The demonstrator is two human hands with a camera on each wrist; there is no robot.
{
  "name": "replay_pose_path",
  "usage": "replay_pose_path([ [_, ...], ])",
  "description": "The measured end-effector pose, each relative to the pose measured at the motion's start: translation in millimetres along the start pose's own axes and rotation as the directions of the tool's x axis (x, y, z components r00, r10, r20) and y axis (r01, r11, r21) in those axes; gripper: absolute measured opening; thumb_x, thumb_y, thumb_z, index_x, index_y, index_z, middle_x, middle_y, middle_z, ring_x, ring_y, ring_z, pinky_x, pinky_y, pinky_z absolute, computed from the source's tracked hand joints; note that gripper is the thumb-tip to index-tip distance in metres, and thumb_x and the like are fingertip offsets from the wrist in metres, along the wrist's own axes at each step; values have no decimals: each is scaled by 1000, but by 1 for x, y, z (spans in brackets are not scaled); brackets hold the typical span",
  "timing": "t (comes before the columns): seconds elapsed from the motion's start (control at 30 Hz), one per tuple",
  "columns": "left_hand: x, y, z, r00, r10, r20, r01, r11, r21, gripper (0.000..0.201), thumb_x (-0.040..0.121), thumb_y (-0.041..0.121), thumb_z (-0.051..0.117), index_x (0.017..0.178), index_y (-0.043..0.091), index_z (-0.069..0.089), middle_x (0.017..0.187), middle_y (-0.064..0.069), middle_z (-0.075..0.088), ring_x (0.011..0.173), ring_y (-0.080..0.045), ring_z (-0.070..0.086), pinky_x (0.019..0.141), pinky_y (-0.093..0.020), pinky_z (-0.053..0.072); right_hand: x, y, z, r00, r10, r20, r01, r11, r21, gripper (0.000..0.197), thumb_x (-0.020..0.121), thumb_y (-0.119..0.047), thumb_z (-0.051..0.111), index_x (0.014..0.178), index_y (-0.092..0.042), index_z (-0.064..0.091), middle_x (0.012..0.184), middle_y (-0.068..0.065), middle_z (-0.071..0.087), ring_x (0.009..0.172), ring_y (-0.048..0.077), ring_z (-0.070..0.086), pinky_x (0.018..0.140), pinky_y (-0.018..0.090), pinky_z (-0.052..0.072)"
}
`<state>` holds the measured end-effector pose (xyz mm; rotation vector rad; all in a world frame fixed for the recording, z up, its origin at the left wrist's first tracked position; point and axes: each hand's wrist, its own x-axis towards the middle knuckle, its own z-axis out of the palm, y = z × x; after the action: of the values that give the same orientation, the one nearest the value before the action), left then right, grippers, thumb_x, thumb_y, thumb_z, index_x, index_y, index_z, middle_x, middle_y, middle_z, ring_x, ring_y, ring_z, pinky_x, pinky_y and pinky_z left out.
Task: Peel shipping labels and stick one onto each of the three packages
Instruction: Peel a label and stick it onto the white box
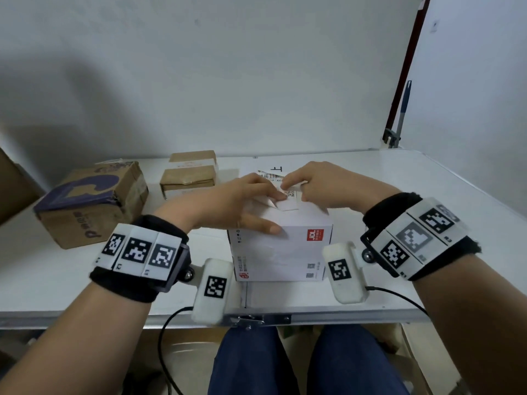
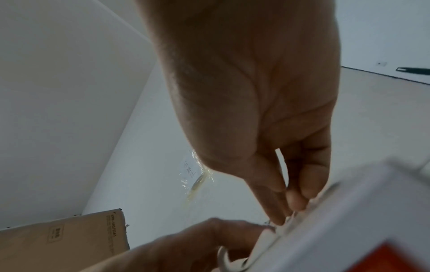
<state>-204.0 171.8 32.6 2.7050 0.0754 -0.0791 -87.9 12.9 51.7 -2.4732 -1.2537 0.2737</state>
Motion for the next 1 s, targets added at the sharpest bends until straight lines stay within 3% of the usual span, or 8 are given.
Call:
replay_pose_path([
  [0.1,2,-8,-8,996,5,87,7,990,-139,59,68,52,76,122,58,53,133,35,37,130,4,33,108,-25,28,0,9,0,998,-51,-33,50,999,-21,48,92,-1,39,121,-29,65,137,-4,55,127,15,47,93,20,34],
  [0.23,9,-13,-21,979,12,201,38,969,-243,54,70,35,80,116,55,61,132,40,40,130,13,30,106,-20,24,5,8,9,991,-128,-39,126,991,-46,53,89,3,36,125,-26,62,129,-1,61,120,16,53,97,27,42],
  [0.37,19,-13,-32,965,14,261,42,978,-206,49,75,32,79,116,52,62,135,37,40,133,11,29,111,-23,22,19,9,17,984,-170,-51,168,985,-42,48,91,0,35,126,-22,60,125,0,63,116,19,54,97,33,43],
  [0.47,21,-8,-27,986,-7,165,45,973,-225,33,80,51,69,112,46,65,131,27,48,125,7,41,108,-22,26,31,15,22,984,-177,-29,176,984,-35,37,95,-7,36,120,-18,61,118,2,65,111,22,55,95,38,44],
  [0.53,25,-5,-17,999,-31,-9,29,983,-180,24,84,52,65,102,36,66,123,15,55,99,10,52,88,-11,37,37,21,21,986,-164,-7,164,985,-47,34,100,-15,36,126,-21,57,123,1,63,114,22,54,97,36,41],
  [0.63,30,-5,-4,988,-54,-147,41,995,-91,23,85,44,67,96,26,60,115,8,51,65,17,49,60,-1,35,43,25,17,990,-141,15,141,983,-114,38,103,-25,33,136,-21,49,139,1,53,127,23,46,106,38,34],
  [0.87,32,-11,1,979,-95,-181,72,989,-132,30,80,41,72,97,20,57,110,10,45,64,17,48,59,4,32,63,14,21,977,-169,127,192,960,-203,39,104,-28,25,139,-21,40,144,1,44,131,24,42,107,40,32],
  [1.0,33,-12,0,984,-97,-147,68,980,-187,29,80,39,73,95,20,57,109,9,44,64,13,47,61,1,35,73,18,27,975,-106,193,156,950,-269,52,104,-36,13,154,-23,6,162,-4,1,149,15,2,120,43,4],
])
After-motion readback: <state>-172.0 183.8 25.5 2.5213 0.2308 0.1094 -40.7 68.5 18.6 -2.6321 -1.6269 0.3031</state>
